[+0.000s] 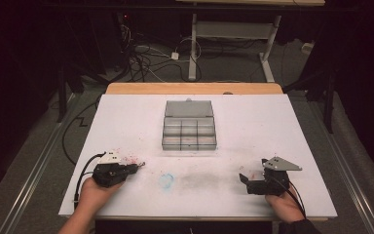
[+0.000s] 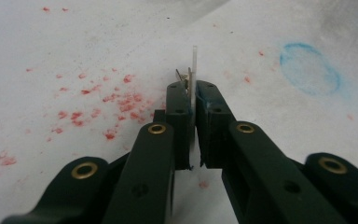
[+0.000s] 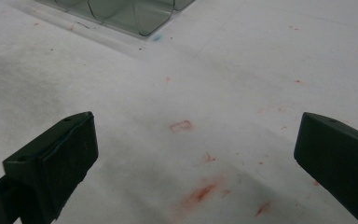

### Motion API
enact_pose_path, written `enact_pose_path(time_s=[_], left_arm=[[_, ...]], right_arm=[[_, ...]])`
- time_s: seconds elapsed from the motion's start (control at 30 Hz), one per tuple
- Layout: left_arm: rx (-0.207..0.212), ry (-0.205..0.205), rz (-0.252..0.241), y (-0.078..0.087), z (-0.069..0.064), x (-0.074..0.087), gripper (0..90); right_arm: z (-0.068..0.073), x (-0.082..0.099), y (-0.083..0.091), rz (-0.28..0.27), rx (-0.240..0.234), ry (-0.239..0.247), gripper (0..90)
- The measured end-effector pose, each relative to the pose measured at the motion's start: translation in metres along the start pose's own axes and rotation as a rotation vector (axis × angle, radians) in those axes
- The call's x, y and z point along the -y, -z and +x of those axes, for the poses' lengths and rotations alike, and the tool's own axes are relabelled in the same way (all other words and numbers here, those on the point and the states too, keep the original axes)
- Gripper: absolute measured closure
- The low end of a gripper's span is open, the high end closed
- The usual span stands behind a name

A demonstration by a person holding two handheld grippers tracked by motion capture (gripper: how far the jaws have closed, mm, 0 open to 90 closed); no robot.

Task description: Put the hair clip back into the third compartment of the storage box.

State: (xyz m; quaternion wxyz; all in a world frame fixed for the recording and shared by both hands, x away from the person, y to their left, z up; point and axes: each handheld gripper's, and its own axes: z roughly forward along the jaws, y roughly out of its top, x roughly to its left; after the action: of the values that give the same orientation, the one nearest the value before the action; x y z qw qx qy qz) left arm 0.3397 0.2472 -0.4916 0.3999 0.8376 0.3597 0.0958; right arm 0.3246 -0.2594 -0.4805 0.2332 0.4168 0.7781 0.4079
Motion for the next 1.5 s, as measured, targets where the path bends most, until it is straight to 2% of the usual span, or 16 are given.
enact_pose_path(time_s=[0.3, 0.53, 0.77, 1.07, 1.5], left_arm=[[0.021, 0.034, -0.038, 0.001, -0.001, -0.002, 82.2], [0.02, 0.023, -0.044, -0.001, -0.004, -0.012, 82.2], [0.039, 0.031, -0.081, -0.004, -0.004, -0.024, 82.2], [0.049, 0.023, -0.098, -0.008, -0.005, -0.041, 82.2], [0.056, -0.019, -0.107, -0.016, -0.008, -0.072, 82.2]], right_arm=[[0.0, 0.0, 0.0, 0.001, 0.001, 0.001, 0.5], [0.0, 0.0, 0.0, -0.004, 0.003, 0.0, 0.5], [0.0, 0.0, 0.0, -0.004, 0.002, 0.001, 0.5], [0.0, 0.0, 0.0, -0.003, 0.002, -0.001, 0.5], [0.0, 0.0, 0.0, 0.004, -0.004, 0.005, 0.5]])
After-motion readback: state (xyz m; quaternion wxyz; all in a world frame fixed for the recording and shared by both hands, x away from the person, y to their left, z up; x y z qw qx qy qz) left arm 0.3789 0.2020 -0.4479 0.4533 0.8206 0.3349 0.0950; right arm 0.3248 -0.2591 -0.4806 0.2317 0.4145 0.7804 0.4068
